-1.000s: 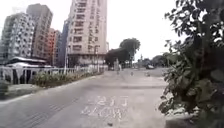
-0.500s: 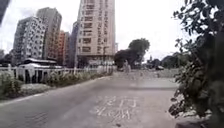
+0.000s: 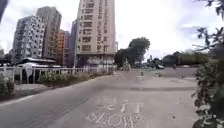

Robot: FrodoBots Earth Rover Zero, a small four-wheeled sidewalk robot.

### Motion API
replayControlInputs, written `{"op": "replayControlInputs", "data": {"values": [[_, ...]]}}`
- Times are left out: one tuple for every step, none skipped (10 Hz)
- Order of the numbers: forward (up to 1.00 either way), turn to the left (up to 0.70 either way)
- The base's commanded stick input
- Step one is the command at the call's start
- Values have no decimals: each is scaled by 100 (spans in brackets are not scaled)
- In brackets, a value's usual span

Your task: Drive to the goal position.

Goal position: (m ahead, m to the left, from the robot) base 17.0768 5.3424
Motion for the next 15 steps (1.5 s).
{"op": "replayControlInputs", "data": {"values": [[45,0],[45,0],[45,0],[45,0],[45,0],[45,0],[45,0],[45,0],[45,0],[45,0],[45,0],[45,0],[45,0],[45,-2],[45,-23]]}}
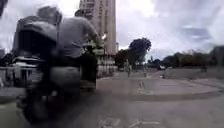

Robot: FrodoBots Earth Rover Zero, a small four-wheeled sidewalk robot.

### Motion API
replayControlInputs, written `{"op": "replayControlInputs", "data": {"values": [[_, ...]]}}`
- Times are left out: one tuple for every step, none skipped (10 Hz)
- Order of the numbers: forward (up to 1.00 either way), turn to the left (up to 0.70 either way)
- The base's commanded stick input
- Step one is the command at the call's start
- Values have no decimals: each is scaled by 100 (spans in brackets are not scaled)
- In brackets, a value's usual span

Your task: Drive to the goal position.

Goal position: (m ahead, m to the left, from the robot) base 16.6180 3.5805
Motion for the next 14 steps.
{"op": "replayControlInputs", "data": {"values": [[45,-27],[45,-21],[45,0],[45,0],[45,0],[45,0],[45,0],[45,0],[45,0],[45,0],[45,0],[45,0],[45,0],[45,0]]}}
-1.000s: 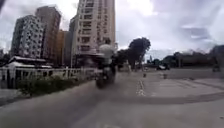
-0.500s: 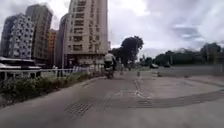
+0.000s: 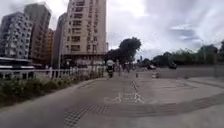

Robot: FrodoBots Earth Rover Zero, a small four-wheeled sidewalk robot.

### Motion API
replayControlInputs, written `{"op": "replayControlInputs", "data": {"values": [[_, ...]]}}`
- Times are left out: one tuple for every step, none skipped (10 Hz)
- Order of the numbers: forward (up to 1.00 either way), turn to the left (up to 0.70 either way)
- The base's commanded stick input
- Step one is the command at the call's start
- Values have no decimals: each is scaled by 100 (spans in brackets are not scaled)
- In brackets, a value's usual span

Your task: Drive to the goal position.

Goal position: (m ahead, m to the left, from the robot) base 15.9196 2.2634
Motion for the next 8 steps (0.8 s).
{"op": "replayControlInputs", "data": {"values": [[45,0],[45,0],[45,0],[45,0],[45,0],[45,0],[45,0],[45,0]]}}
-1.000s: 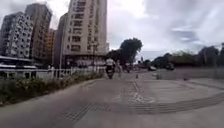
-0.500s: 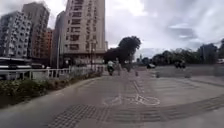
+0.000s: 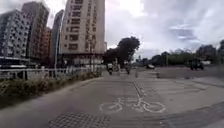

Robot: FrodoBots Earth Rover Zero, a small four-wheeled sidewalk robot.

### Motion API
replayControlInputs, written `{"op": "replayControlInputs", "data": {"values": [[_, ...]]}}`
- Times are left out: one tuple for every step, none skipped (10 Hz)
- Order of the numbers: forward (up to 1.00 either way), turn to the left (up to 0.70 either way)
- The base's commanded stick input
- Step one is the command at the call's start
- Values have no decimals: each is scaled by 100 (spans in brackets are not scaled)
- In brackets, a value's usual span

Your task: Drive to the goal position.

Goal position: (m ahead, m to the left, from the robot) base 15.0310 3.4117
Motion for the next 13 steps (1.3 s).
{"op": "replayControlInputs", "data": {"values": [[45,0],[45,0],[70,0],[70,0],[70,0],[70,0],[70,0],[59,0],[25,0],[0,0],[0,0],[0,0],[-3,0]]}}
